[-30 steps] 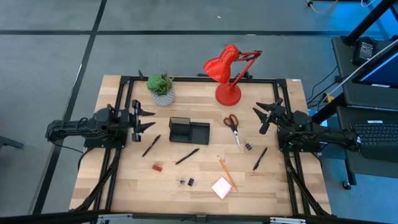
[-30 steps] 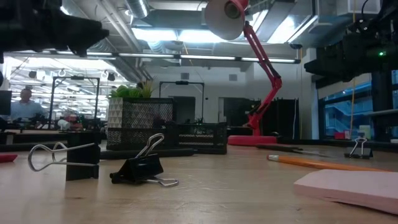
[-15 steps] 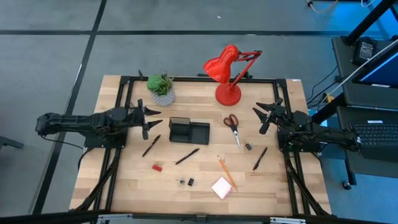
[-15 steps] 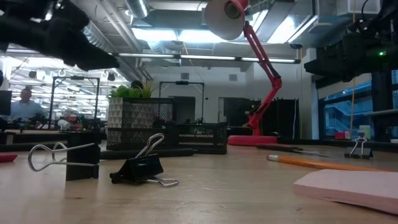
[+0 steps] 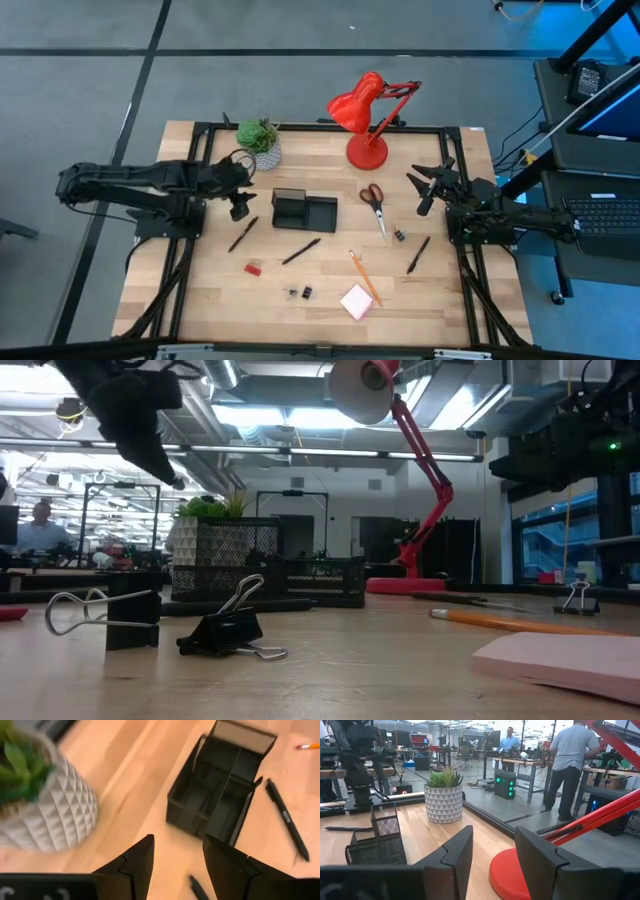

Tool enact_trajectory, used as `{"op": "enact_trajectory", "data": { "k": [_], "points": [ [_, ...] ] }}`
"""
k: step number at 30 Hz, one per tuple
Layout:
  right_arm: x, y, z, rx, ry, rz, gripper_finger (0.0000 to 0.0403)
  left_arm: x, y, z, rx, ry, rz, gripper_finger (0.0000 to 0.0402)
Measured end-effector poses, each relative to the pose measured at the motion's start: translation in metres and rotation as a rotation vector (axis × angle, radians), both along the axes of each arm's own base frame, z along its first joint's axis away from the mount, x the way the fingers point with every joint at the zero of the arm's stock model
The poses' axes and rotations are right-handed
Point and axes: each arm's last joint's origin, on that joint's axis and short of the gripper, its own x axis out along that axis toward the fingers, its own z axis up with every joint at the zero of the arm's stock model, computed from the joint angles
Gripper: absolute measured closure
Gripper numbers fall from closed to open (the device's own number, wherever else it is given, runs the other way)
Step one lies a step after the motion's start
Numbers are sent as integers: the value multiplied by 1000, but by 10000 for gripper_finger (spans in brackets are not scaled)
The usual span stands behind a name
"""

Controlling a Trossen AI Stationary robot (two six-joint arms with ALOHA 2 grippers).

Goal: Pick and place office supplies into organizer
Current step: Put the left black pen into the black desk organizer

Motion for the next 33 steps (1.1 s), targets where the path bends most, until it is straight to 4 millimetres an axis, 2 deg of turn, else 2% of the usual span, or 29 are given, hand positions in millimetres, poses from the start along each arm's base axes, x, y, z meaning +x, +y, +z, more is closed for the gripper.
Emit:
{"op": "enact_trajectory", "data": {
  "k": [5,9,14,18,25,33],
  "points": [
    [0,0,0,-16,12,-1,253,12,0,-8,-130,165,91,242],
    [0,0,0,-22,15,-1,253,21,-2,-25,-269,303,155,242],
    [0,0,0,-47,31,-2,253,34,-3,-45,-397,407,317,242],
    [0,0,0,-60,40,-3,253,42,-3,-60,-449,481,399,242],
    [0,0,0,-60,40,-3,253,57,-5,-84,-484,572,407,242],
    [0,0,0,-61,40,-3,253,68,-14,-98,-469,584,387,242]
  ]
}}
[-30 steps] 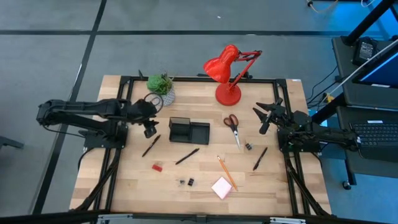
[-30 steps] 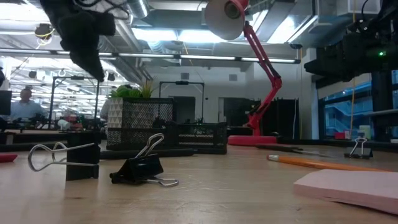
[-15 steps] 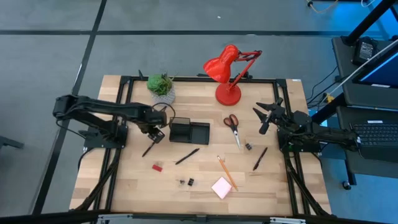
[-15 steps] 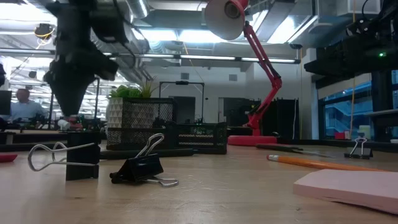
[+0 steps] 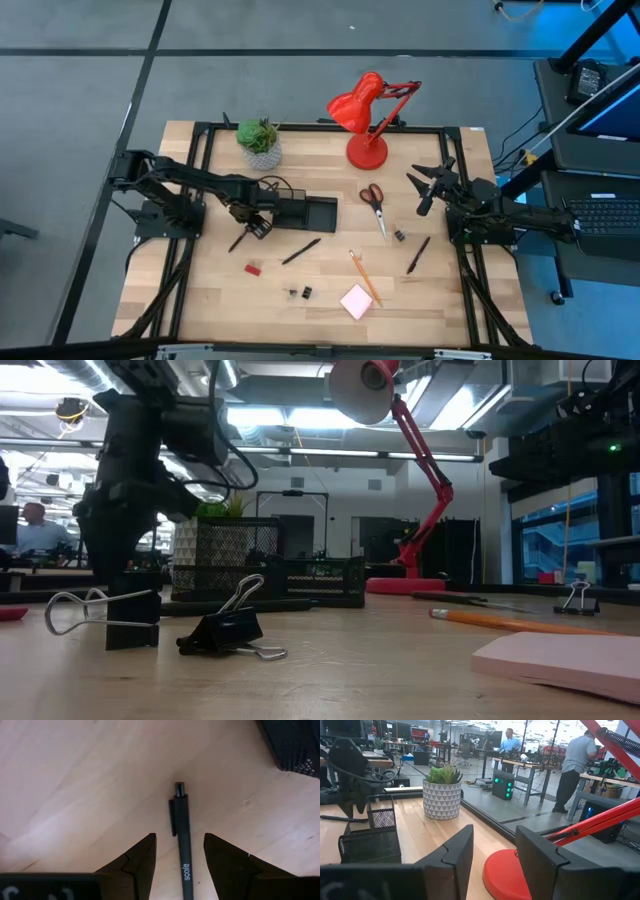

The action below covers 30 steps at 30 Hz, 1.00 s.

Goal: Pick and place office supplies into organizer
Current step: Put the left black pen into the black desk organizer

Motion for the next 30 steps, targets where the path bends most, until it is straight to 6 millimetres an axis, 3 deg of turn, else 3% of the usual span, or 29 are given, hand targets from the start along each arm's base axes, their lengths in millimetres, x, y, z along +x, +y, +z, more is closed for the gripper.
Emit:
{"op": "enact_trajectory", "data": {
  "k": [21,30],
  "points": [
    [0,0,0,25,-16,1,253,10,-14,-24,53,61,33,243],
    [0,0,0,22,-14,1,253,11,-15,-25,20,54,36,276]
  ]
}}
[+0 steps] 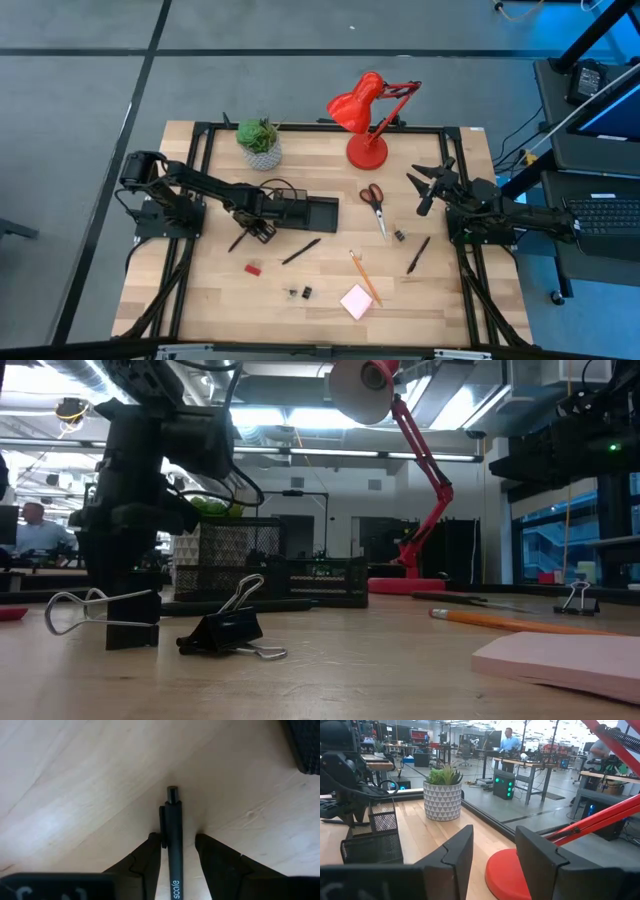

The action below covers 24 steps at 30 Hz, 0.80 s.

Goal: Pick and place office supplies into organizer
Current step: Put the left black pen into the black desk organizer

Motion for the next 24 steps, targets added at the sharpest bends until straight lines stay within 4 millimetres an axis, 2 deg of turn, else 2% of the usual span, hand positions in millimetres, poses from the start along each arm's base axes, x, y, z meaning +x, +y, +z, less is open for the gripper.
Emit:
{"op": "enact_trajectory", "data": {
  "k": [7,14,24],
  "points": [
    [0,0,0,-2,2,-1,253,1,-1,0,-24,-5,2,304],
    [0,0,0,-3,2,-1,253,1,0,-1,-9,-4,-6,313],
    [0,0,0,-4,2,-1,253,1,-1,-1,-4,-9,-176,327]
  ]
}}
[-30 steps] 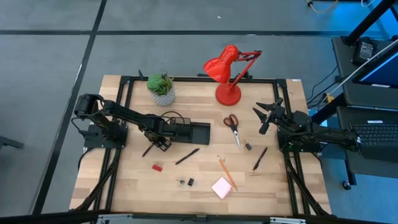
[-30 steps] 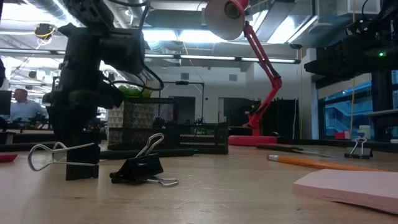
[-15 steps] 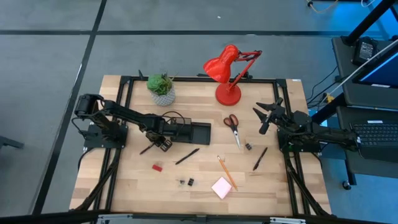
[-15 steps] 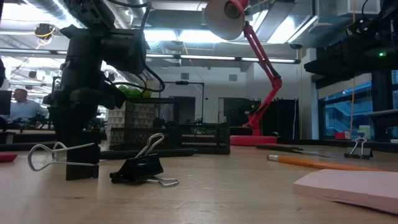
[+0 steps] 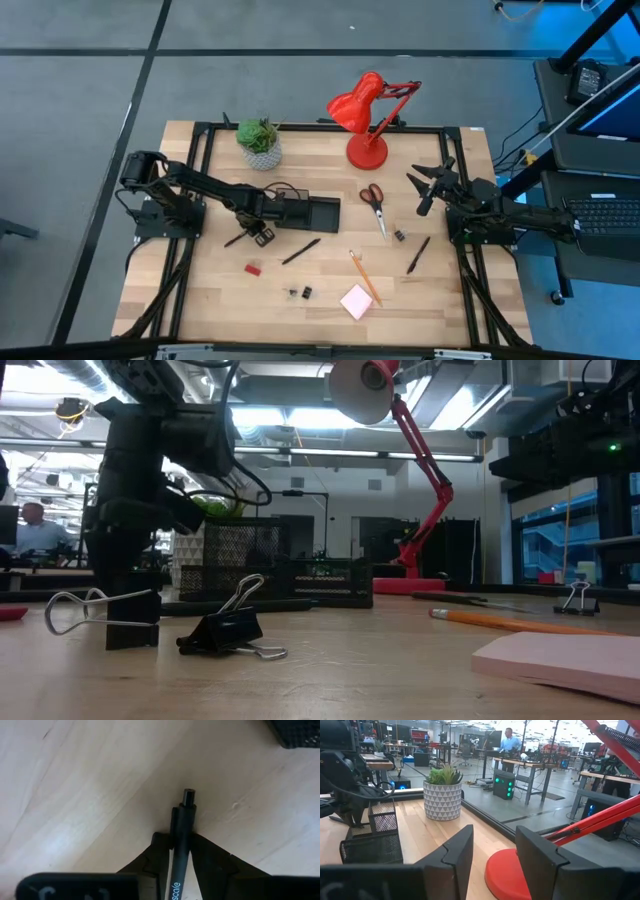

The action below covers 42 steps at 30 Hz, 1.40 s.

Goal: Pick and place office supplies into organizer
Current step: Put the left black pen into the black desk organizer

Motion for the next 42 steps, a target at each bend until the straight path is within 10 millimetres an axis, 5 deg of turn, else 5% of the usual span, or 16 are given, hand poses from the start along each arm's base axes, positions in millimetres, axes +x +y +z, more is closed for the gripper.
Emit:
{"op": "enact_trajectory", "data": {
  "k": [19,31,42],
  "points": [
    [0,0,0,-2,1,0,253,-4,1,13,19,-37,-91,371],
    [0,0,0,-2,1,0,253,-17,3,62,119,-278,-195,373],
    [0,0,0,-1,1,0,253,-30,7,136,400,-822,-401,373]
  ]
}}
